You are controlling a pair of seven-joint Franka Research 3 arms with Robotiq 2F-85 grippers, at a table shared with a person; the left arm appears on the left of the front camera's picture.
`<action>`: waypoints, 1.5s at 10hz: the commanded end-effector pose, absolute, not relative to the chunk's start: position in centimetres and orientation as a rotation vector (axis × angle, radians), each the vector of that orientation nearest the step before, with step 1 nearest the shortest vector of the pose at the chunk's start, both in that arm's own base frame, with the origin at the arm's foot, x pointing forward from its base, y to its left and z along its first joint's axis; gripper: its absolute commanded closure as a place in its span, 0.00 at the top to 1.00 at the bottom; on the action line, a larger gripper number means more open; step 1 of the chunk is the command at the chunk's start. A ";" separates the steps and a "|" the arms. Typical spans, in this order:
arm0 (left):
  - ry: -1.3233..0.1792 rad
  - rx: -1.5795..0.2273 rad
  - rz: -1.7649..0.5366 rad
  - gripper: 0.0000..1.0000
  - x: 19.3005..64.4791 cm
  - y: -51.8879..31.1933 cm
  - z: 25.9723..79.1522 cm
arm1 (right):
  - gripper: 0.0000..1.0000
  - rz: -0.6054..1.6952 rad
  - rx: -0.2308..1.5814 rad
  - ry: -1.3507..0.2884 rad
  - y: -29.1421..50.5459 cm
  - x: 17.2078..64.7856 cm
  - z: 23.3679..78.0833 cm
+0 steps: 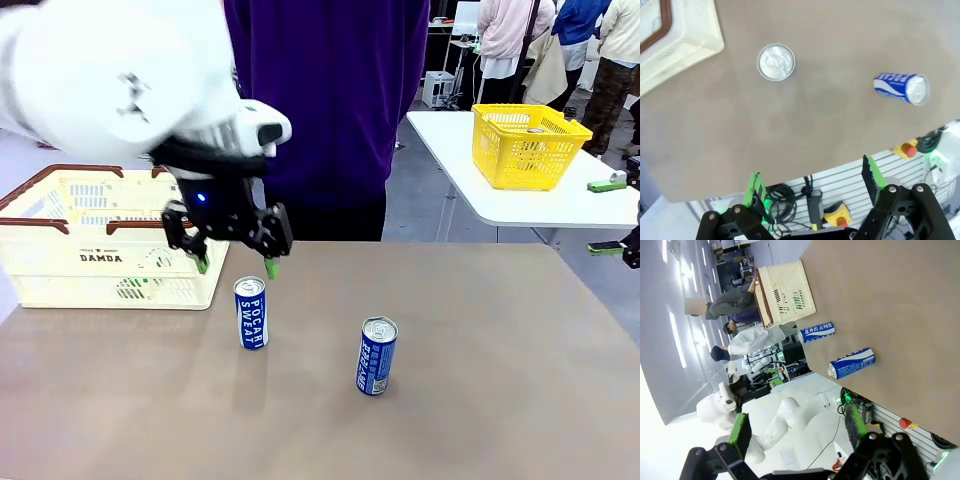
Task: Place the drinks into the Shopping basket.
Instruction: Pick up one drink and place it into the Shopping basket.
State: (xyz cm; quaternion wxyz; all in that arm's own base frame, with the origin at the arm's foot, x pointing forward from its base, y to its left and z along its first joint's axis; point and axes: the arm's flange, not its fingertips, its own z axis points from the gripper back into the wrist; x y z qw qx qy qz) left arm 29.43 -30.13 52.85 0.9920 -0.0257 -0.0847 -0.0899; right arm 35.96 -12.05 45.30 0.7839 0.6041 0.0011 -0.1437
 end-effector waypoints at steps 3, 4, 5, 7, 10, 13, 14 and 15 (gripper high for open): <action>-0.110 0.074 -0.131 1.00 31.9 -34.2 46.9 | 1.00 -0.297 1.319 -0.005 -12.2 36.2 45.6; -0.120 0.104 -0.097 1.00 32.6 -34.4 45.4 | 1.00 -0.297 1.319 -0.005 -12.2 36.2 45.6; -0.133 0.102 -0.090 1.00 33.4 -34.3 44.5 | 1.00 -0.297 1.319 -0.005 -12.2 36.2 45.6; -0.130 0.066 -0.180 1.00 35.1 -33.6 43.2 | 1.00 -0.297 1.319 -0.005 -12.2 36.2 45.6; -0.116 0.000 -0.256 1.00 38.2 -32.0 40.2 | 1.00 -0.297 1.319 -0.005 -12.2 36.2 45.6; -0.089 -0.006 -0.164 1.00 39.0 -28.9 40.8 | 1.00 -0.297 1.319 -0.005 -12.2 36.2 45.6; -0.084 -0.014 -0.153 1.00 39.1 -28.6 40.8 | 1.00 -0.297 1.319 -0.005 -12.2 36.2 45.6; -0.083 -0.023 -0.151 1.00 39.4 -28.6 40.5 | 1.00 -0.297 1.319 -0.005 -12.2 36.2 45.6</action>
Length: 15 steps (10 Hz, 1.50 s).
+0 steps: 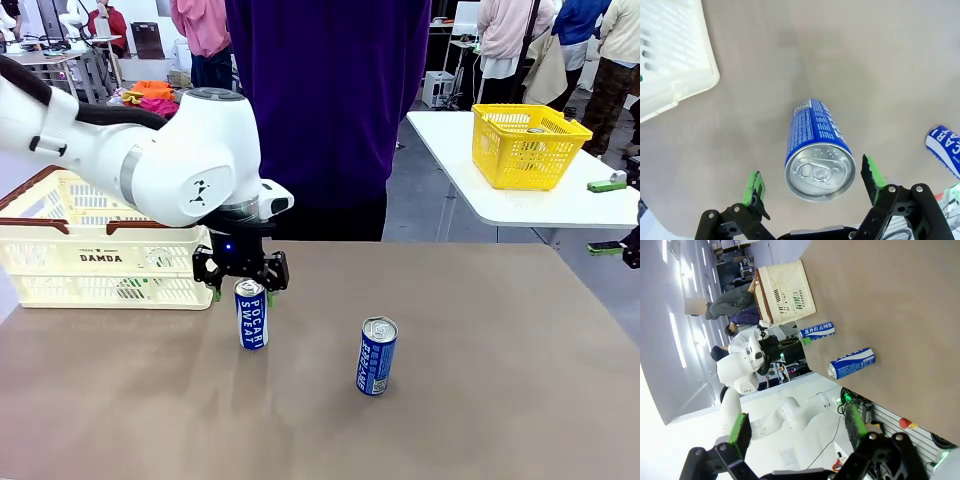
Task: Place the drinks into the Shopping basket.
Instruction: Pick up one drink and place it into the Shopping basket.
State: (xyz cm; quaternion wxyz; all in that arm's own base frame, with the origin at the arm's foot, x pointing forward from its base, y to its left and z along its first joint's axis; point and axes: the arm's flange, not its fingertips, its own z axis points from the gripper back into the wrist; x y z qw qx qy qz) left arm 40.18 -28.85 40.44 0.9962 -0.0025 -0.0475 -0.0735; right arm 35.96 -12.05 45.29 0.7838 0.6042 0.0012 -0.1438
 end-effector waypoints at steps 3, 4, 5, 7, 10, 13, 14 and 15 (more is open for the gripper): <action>-0.064 -0.020 -0.164 1.00 40.2 -29.5 39.2 | 1.00 -0.297 1.319 -0.005 -12.2 36.2 45.6; -0.064 -0.007 -0.156 1.00 40.5 -29.6 38.9 | 1.00 -0.297 1.319 -0.005 -12.2 36.2 45.6; -0.067 -0.004 -0.154 1.00 40.5 -29.6 38.7 | 1.00 -0.297 1.319 -0.005 -12.2 36.2 45.6; -0.053 -0.008 -0.149 1.00 40.7 -29.8 38.2 | 1.00 -0.297 1.319 -0.005 -12.2 36.2 45.6; -0.077 -0.005 -0.154 0.00 40.9 -29.9 37.8 | 1.00 -0.297 1.319 -0.005 -12.2 36.2 45.6; -0.145 0.009 -0.160 0.00 40.9 -30.0 37.7 | 1.00 -0.297 1.319 -0.005 -12.2 36.2 45.6; -0.161 0.010 -0.165 0.00 40.9 -30.1 37.7 | 1.00 -0.297 1.319 -0.005 -12.2 36.2 45.6; -0.167 0.015 -0.165 0.00 40.9 -30.1 37.7 | 1.00 -0.297 1.319 -0.005 -12.2 36.2 45.6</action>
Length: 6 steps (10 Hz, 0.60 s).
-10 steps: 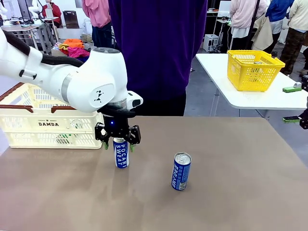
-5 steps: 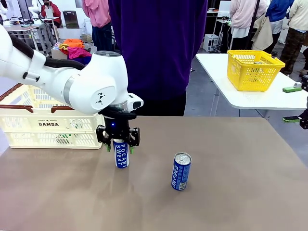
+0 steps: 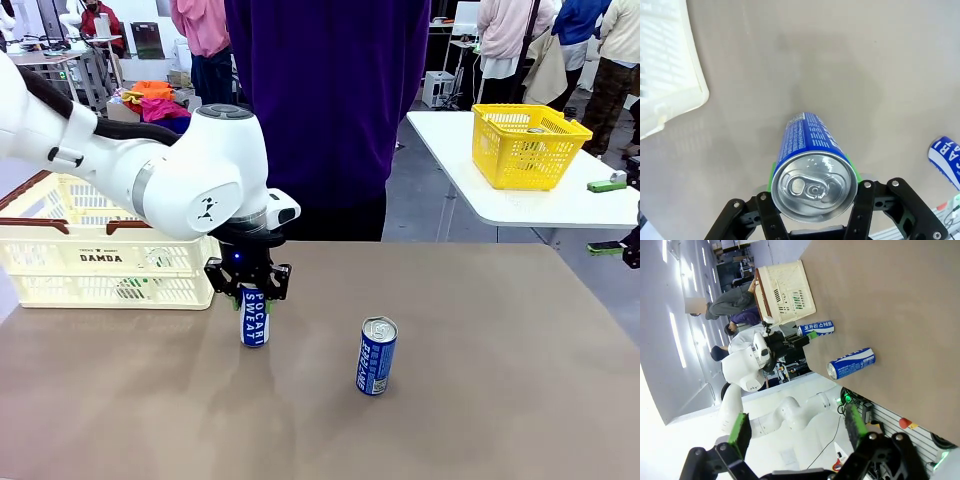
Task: Place the drinks into the Shopping basket.
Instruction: Pick up one drink and place it into the Shopping basket.
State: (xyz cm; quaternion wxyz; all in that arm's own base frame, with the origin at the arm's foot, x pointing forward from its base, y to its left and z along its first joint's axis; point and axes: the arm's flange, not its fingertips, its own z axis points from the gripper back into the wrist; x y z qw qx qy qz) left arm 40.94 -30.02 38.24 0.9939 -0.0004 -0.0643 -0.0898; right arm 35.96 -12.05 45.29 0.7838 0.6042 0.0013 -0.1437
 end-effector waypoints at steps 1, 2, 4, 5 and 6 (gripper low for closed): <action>-0.165 0.021 -0.168 0.00 40.9 -30.1 37.7 | 1.00 -0.297 1.319 -0.005 -12.2 36.2 45.6; -0.161 0.021 -0.167 0.00 40.9 -30.0 37.7 | 1.00 -0.297 1.319 -0.005 -12.2 36.2 45.6; -0.157 0.019 -0.162 0.00 40.7 -29.7 37.9 | 1.00 -0.297 1.319 -0.005 -12.2 36.2 45.6; -0.170 -0.005 -0.167 0.00 40.4 -29.4 38.7 | 1.00 -0.297 1.319 -0.005 -12.2 36.2 45.6; -0.188 -0.038 -0.168 0.00 40.1 -29.0 40.2 | 1.00 -0.297 1.319 -0.005 -12.2 36.2 45.6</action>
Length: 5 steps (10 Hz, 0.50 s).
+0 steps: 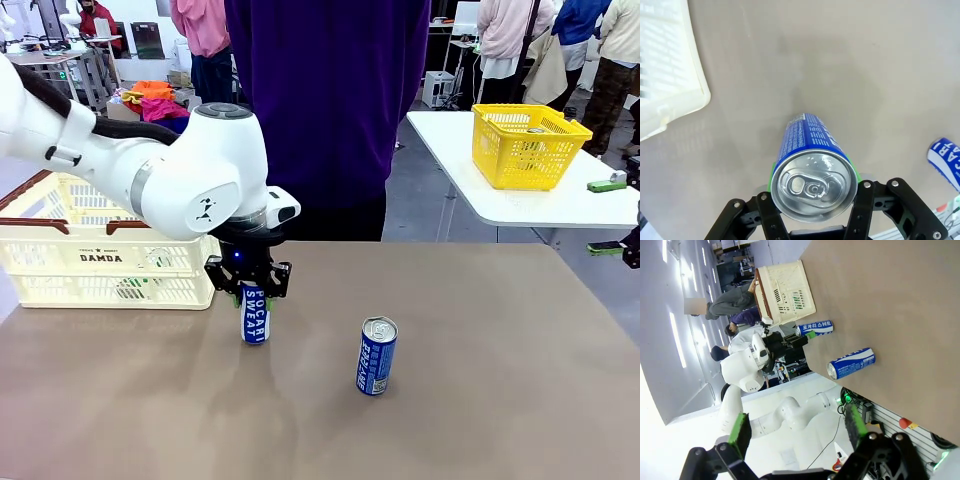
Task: Place the drinks into the Shopping basket.
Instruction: Pick up one drink and place it into the Shopping basket.
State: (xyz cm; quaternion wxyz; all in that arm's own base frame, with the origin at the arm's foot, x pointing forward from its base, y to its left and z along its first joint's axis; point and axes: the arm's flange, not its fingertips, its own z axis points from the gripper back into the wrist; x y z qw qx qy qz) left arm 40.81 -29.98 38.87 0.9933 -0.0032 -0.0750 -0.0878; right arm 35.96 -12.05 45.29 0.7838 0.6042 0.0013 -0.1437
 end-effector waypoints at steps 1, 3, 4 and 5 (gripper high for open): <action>-0.237 -0.050 -0.162 0.00 39.9 -28.5 42.5 | 1.00 -0.297 1.319 -0.005 -12.2 36.2 45.6; -0.343 -0.092 -0.136 0.00 40.2 -26.9 49.0 | 1.00 -0.297 1.319 -0.005 -12.2 36.2 45.6; -0.378 -0.122 -0.140 0.00 40.5 -26.1 52.0 | 1.00 -0.297 1.319 -0.005 -12.2 36.2 45.6; -0.409 -0.143 -0.148 0.00 40.5 -25.2 54.4 | 1.00 -0.297 1.319 -0.005 -12.2 36.2 45.6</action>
